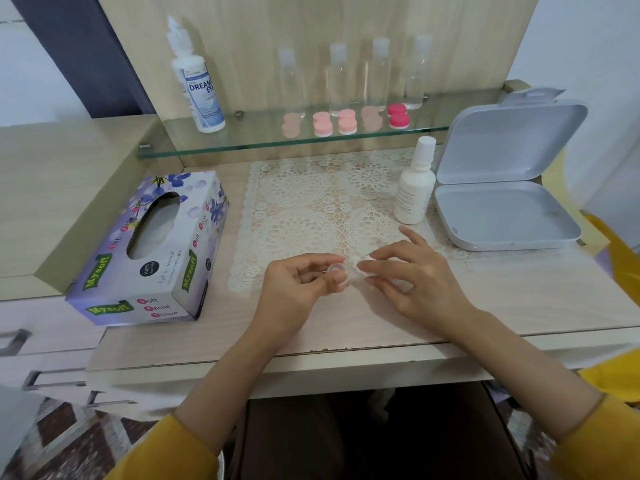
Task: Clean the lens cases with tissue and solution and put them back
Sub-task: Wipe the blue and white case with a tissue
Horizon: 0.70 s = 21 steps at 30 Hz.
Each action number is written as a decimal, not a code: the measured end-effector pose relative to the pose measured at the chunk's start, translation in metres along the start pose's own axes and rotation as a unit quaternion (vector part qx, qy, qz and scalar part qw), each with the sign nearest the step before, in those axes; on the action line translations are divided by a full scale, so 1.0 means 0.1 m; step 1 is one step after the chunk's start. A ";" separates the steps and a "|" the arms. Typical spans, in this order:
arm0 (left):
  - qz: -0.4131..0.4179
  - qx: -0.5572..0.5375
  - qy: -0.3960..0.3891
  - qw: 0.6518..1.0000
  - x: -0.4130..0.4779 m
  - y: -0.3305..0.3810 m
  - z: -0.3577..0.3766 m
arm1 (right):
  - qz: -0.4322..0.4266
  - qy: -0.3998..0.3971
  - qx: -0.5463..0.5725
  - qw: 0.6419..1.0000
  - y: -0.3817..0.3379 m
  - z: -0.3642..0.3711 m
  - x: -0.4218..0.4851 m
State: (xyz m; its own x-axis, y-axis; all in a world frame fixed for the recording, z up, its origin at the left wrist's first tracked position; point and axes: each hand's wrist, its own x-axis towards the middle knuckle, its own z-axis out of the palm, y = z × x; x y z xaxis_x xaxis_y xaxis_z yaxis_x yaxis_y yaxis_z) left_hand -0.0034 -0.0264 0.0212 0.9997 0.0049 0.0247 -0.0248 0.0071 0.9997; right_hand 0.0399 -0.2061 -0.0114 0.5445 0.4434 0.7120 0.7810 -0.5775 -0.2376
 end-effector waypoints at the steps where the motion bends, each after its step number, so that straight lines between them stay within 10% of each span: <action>1: -0.002 -0.002 -0.004 1.000 0.00 -0.01 0.00 | -0.002 0.006 0.002 1.000 0.01 0.02 -0.01; 21: -0.021 0.011 -0.012 1.000 0.01 -0.10 -0.03 | 0.001 0.047 -0.026 0.999 -0.02 0.11 -0.07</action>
State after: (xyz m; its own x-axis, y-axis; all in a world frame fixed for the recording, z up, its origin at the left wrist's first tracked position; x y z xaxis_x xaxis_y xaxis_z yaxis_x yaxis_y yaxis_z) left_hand -0.0026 -0.0233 0.0112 0.9997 -0.0181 -0.0183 0.0180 -0.0144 0.9997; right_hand 0.0375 -0.2005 -0.0233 0.5124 0.3778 0.7712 0.7622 -0.6137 -0.2059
